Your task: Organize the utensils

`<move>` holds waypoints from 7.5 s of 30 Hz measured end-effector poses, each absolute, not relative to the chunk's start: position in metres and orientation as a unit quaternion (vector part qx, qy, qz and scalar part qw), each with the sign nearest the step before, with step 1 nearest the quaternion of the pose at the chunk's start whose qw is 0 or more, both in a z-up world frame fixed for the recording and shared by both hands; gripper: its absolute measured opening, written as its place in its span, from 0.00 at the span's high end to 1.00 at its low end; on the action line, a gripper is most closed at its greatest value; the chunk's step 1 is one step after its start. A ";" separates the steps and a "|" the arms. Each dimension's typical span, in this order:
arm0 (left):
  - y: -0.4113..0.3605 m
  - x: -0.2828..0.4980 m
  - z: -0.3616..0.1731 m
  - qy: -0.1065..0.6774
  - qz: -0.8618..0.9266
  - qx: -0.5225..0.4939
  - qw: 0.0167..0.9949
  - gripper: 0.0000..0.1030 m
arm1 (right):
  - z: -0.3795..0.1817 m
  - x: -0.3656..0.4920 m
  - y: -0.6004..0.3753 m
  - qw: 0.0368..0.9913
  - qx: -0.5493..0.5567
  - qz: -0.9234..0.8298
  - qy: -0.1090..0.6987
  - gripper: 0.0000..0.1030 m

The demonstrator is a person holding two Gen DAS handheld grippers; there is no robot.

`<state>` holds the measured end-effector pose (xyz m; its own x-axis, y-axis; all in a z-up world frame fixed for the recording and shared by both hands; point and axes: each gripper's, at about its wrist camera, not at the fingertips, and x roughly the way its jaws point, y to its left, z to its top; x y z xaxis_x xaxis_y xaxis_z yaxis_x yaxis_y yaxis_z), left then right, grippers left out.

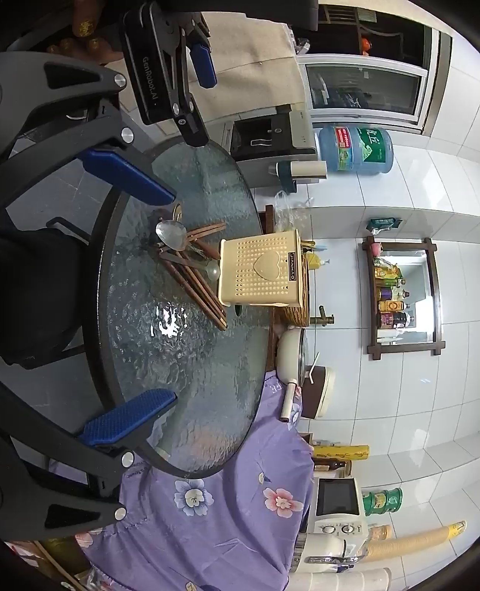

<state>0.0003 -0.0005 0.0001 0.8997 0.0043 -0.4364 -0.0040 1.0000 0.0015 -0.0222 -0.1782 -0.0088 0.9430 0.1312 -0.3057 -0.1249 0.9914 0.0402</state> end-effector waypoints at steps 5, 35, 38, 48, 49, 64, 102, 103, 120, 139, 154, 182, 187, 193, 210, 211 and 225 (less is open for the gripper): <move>-0.001 0.000 0.000 0.220 0.003 0.000 0.975 0.06 | -0.009 -0.022 -0.178 0.985 0.011 0.066 0.157 0.05; 0.003 -0.002 0.000 0.219 0.003 -0.005 0.976 0.06 | -0.009 -0.022 -0.179 0.985 0.011 0.066 0.161 0.05; 0.003 -0.001 0.001 0.219 0.002 -0.005 0.976 0.06 | -0.010 -0.021 -0.178 0.985 0.011 0.066 0.161 0.05; 0.004 -0.002 0.003 0.217 0.004 -0.004 0.976 0.06 | -0.011 -0.021 -0.178 0.984 0.012 0.067 0.162 0.05; 0.004 -0.002 0.003 0.217 0.004 -0.004 0.976 0.06 | -0.010 -0.021 -0.178 0.984 0.012 0.067 0.162 0.05; 0.004 -0.002 0.004 0.217 0.004 -0.004 0.976 0.06 | -0.012 -0.020 -0.178 0.984 0.012 0.067 0.163 0.05; 0.007 0.016 -0.007 0.227 0.004 -0.003 0.974 0.06 | -0.016 0.002 -0.175 0.982 0.002 0.062 0.180 0.05; 0.007 0.019 -0.007 0.229 0.003 -0.003 0.973 0.06 | -0.015 0.003 -0.175 0.982 0.001 0.063 0.180 0.05; 0.017 0.098 -0.007 0.288 0.011 0.008 0.958 0.06 | -0.006 0.106 -0.179 0.957 0.000 0.095 0.274 0.05; 0.043 0.180 -0.008 0.339 0.021 -0.011 0.941 0.06 | -0.019 0.224 -0.179 0.916 0.012 0.127 0.381 0.08; 0.052 0.209 -0.015 0.358 0.014 -0.017 0.933 0.12 | -0.028 0.282 -0.197 0.897 0.052 0.092 0.430 0.37; 0.020 0.255 -0.042 0.388 0.025 0.047 0.920 0.17 | -0.061 0.316 -0.203 0.885 -0.008 0.041 0.464 0.49; 0.014 0.259 -0.050 0.396 0.028 0.066 0.915 0.24 | -0.061 0.320 -0.208 0.883 0.000 0.049 0.467 0.49; 0.021 0.263 -0.060 0.414 0.034 0.075 0.907 0.29 | -0.060 0.319 -0.203 0.883 -0.005 0.055 0.466 0.49; 0.017 0.284 -0.051 0.428 0.006 0.046 0.902 0.28 | -0.059 0.323 -0.179 0.883 -0.025 0.071 0.463 0.49; 0.014 0.284 -0.051 0.427 0.010 0.060 0.902 0.28 | -0.059 0.322 -0.179 0.883 -0.026 0.072 0.462 0.49; 0.032 0.301 -0.055 0.472 -0.004 0.034 0.881 0.40 | -0.057 0.328 -0.188 0.873 -0.014 0.065 0.484 0.49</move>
